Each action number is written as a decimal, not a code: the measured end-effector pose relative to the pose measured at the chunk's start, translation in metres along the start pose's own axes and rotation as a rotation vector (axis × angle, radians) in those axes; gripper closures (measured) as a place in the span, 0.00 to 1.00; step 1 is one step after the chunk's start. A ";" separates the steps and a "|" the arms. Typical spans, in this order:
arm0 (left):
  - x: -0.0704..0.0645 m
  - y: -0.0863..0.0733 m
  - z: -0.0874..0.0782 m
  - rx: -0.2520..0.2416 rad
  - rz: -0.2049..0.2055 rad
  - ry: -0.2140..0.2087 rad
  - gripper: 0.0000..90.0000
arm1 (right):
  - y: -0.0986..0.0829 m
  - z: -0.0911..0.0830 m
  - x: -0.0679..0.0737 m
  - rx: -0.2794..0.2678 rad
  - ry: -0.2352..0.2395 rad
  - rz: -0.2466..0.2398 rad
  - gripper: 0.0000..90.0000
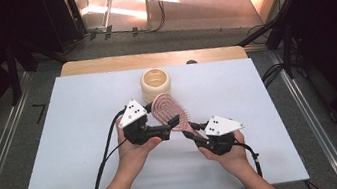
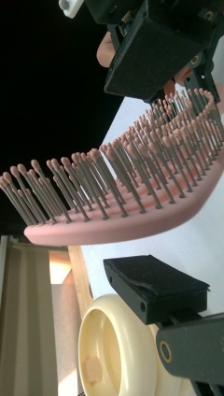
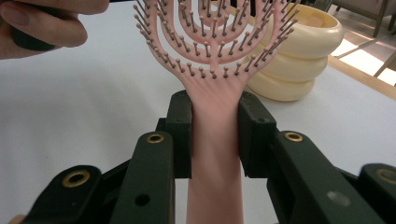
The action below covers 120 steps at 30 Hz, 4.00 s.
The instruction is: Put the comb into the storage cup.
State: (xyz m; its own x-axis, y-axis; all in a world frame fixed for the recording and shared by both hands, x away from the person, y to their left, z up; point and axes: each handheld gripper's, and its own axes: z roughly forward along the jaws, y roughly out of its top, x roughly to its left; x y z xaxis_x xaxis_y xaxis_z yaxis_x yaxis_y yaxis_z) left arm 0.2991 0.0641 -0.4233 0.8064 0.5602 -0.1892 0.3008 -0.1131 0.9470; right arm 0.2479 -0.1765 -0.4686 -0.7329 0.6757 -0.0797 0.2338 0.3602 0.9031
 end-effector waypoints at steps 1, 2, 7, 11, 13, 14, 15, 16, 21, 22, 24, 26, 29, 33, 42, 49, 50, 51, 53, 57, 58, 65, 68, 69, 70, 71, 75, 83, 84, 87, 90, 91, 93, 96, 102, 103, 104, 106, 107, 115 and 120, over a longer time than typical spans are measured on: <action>0.000 0.000 0.000 0.002 -0.005 0.002 0.18 | 0.000 0.000 0.001 0.000 -0.001 -0.005 0.75; 0.000 0.000 0.001 0.002 -0.011 0.000 0.19 | 0.000 0.000 0.001 -0.001 0.000 -0.008 0.75; 0.001 0.000 0.002 0.025 -0.015 0.000 0.26 | 0.001 0.001 0.005 -0.001 0.005 -0.027 0.75; 0.000 0.000 0.002 0.024 -0.029 -0.031 0.32 | 0.002 0.002 0.007 -0.002 0.004 -0.031 0.75; 0.001 0.000 0.001 0.026 -0.030 -0.038 0.36 | 0.001 0.002 0.007 -0.005 0.003 -0.034 0.75; 0.001 0.000 0.001 0.026 -0.032 -0.043 0.37 | 0.001 0.002 0.008 -0.005 0.003 -0.036 0.75; 0.002 0.000 0.001 0.027 -0.035 -0.048 0.39 | 0.001 0.002 0.008 -0.006 0.001 -0.036 0.75; 0.002 0.000 0.001 0.031 -0.039 -0.048 0.41 | 0.001 0.002 0.008 -0.009 0.003 -0.036 0.75; 0.003 0.000 0.003 0.029 -0.055 -0.066 0.45 | 0.001 0.003 0.009 -0.017 0.004 -0.045 0.75; 0.003 -0.001 0.003 0.029 -0.057 -0.069 0.47 | 0.001 0.003 0.009 -0.016 0.003 -0.042 0.75; 0.003 -0.001 0.003 0.031 -0.058 -0.069 0.48 | 0.001 0.003 0.010 -0.019 0.002 -0.045 0.75; 0.004 0.000 0.003 0.036 -0.068 -0.074 0.48 | 0.001 0.002 0.011 -0.022 -0.001 -0.055 0.75; 0.004 0.000 0.002 0.031 -0.084 -0.089 0.50 | 0.001 0.002 0.011 -0.024 -0.006 -0.058 0.75; 0.006 0.001 0.002 0.041 -0.104 -0.106 0.53 | 0.001 0.002 0.012 -0.026 -0.012 -0.062 0.75; 0.007 0.000 0.002 0.058 -0.130 -0.127 0.59 | -0.001 0.003 0.011 -0.026 -0.028 -0.060 0.75; 0.008 0.002 -0.001 0.051 -0.151 -0.153 0.65 | -0.001 0.003 0.013 -0.031 -0.040 -0.081 0.75; 0.008 0.003 -0.001 0.052 -0.149 -0.156 0.66 | -0.002 0.004 0.014 -0.033 -0.043 -0.086 0.75; 0.008 0.003 -0.002 0.052 -0.143 -0.159 0.67 | -0.002 0.004 0.014 -0.034 -0.042 -0.089 0.75; 0.007 0.003 -0.003 0.045 -0.147 -0.172 0.68 | -0.003 0.005 0.015 -0.039 -0.035 -0.084 0.76; 0.005 0.006 -0.004 0.039 -0.141 -0.181 0.70 | -0.004 0.005 0.014 -0.055 -0.013 -0.069 0.75; 0.004 0.007 -0.004 0.038 -0.138 -0.185 0.70 | -0.003 0.005 0.014 -0.059 -0.015 -0.072 0.75; 0.006 0.009 -0.006 0.038 -0.124 -0.166 0.70 | -0.001 -0.002 0.007 -0.116 0.022 0.007 0.51; 0.006 0.009 -0.007 0.033 -0.113 -0.159 0.70 | -0.001 -0.005 0.006 -0.129 0.016 0.023 0.37; 0.006 0.009 -0.008 0.032 -0.110 -0.156 0.70 | -0.001 -0.005 0.005 -0.129 0.014 0.032 0.33; 0.007 0.010 -0.008 0.032 -0.108 -0.154 0.70 | -0.001 -0.005 0.004 -0.131 0.013 0.040 0.29; 0.007 0.010 -0.009 0.030 -0.106 -0.152 0.70 | -0.001 -0.005 0.003 -0.126 0.024 0.038 0.21; 0.009 0.010 -0.011 0.022 -0.100 -0.152 0.70 | -0.001 -0.006 -0.001 -0.129 0.045 0.082 0.00; 0.013 0.012 -0.017 0.016 -0.089 -0.139 0.70 | -0.007 -0.010 -0.011 -0.134 0.040 0.124 0.00; 0.014 0.013 -0.017 0.010 -0.093 -0.139 0.70 | -0.008 -0.011 -0.012 -0.135 0.037 0.124 0.00; 0.016 0.013 -0.019 0.008 -0.091 -0.133 0.70 | -0.011 -0.014 -0.014 -0.141 0.027 0.125 0.00; 0.017 0.014 -0.020 0.006 -0.089 -0.129 0.70 | -0.015 -0.018 -0.017 -0.139 0.015 0.128 0.00; 0.017 0.014 -0.021 0.007 -0.091 -0.127 0.70 | -0.016 -0.019 -0.019 -0.141 0.007 0.130 0.00; 0.018 0.014 -0.022 0.005 -0.092 -0.128 0.70 | -0.018 -0.021 -0.021 -0.143 0.005 0.137 0.00; 0.020 0.015 -0.023 0.004 -0.092 -0.125 0.70 | -0.020 -0.025 -0.025 -0.147 -0.010 0.140 0.00; 0.023 0.019 -0.027 -0.002 -0.089 -0.115 0.70 | -0.025 -0.032 -0.030 -0.147 -0.030 0.148 0.00; 0.024 0.019 -0.028 -0.003 -0.088 -0.117 0.70 | -0.026 -0.033 -0.032 -0.146 -0.033 0.146 0.00; 0.024 0.020 -0.028 -0.006 -0.090 -0.114 0.70 | -0.027 -0.034 -0.032 -0.147 -0.036 0.153 0.00; 0.025 0.021 -0.029 -0.009 -0.090 -0.111 0.70 | -0.029 -0.037 -0.034 -0.148 -0.040 0.157 0.00; 0.026 0.021 -0.030 -0.009 -0.090 -0.110 0.70 | -0.030 -0.038 -0.035 -0.146 -0.045 0.157 0.00; 0.030 0.025 -0.034 -0.017 -0.090 -0.102 0.70 | -0.037 -0.046 -0.039 -0.150 -0.065 0.161 0.00; 0.033 0.029 -0.036 -0.022 -0.087 -0.092 0.70 | -0.043 -0.052 -0.043 -0.150 -0.078 0.164 0.00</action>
State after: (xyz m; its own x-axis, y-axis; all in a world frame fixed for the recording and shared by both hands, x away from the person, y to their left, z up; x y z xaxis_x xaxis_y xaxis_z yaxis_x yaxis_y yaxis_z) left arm 0.3155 0.1089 -0.3928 0.8216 0.4891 -0.2929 0.3611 -0.0488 0.9313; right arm 0.2364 -0.2544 -0.4819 -0.6399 0.7671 0.0462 0.2436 0.1454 0.9589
